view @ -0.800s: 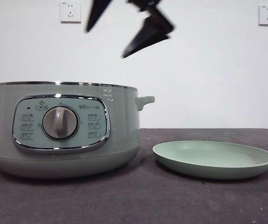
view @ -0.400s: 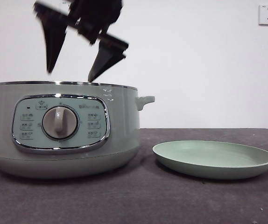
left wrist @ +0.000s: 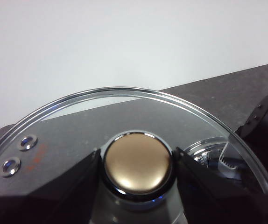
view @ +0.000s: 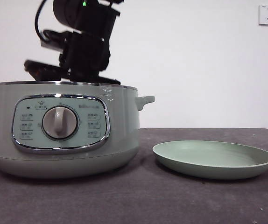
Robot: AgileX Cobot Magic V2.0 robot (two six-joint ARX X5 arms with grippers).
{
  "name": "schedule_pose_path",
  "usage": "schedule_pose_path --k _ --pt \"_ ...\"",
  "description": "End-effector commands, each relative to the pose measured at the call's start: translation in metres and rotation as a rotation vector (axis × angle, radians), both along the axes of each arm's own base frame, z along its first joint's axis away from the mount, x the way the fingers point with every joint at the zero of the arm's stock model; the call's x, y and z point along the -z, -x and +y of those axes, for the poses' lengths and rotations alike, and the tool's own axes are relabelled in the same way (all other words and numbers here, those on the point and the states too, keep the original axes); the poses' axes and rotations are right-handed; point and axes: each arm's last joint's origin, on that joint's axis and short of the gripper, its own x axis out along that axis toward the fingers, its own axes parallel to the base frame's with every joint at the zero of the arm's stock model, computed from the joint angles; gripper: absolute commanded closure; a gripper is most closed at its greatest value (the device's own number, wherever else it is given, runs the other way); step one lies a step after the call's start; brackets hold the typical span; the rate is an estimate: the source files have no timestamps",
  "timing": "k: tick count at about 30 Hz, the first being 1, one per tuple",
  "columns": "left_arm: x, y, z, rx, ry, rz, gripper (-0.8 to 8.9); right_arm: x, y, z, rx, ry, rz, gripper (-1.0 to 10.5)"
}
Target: Take the corn out from the steamer,put the corn on the plate,close the lid
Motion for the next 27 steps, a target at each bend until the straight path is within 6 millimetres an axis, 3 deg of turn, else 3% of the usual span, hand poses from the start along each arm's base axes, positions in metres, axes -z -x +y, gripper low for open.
schedule_pose_path --k 1,6,10,14,21,27 --pt "-0.01 0.005 0.002 -0.002 0.014 -0.068 8.22 0.012 -0.003 0.003 -0.001 0.017 0.005 7.0" --pt "-0.008 0.005 0.002 -0.002 0.005 -0.048 8.22 0.016 -0.006 0.003 0.006 0.02 0.0 9.7" --pt "-0.007 0.005 0.002 -0.002 0.001 -0.037 8.22 0.001 -0.004 -0.001 0.009 -0.001 -0.02 9.6" --pt "-0.007 0.005 0.002 -0.002 0.001 -0.038 8.22 -0.037 0.002 -0.016 0.025 -0.034 -0.06 9.6" --pt "-0.005 -0.003 -0.002 0.008 -0.006 -0.016 8.22 -0.101 0.02 -0.065 0.041 -0.019 -0.077 9.6" --pt "0.0 -0.022 -0.012 0.079 -0.005 0.033 8.22 -0.133 0.029 -0.116 0.117 0.043 -0.022 9.6"
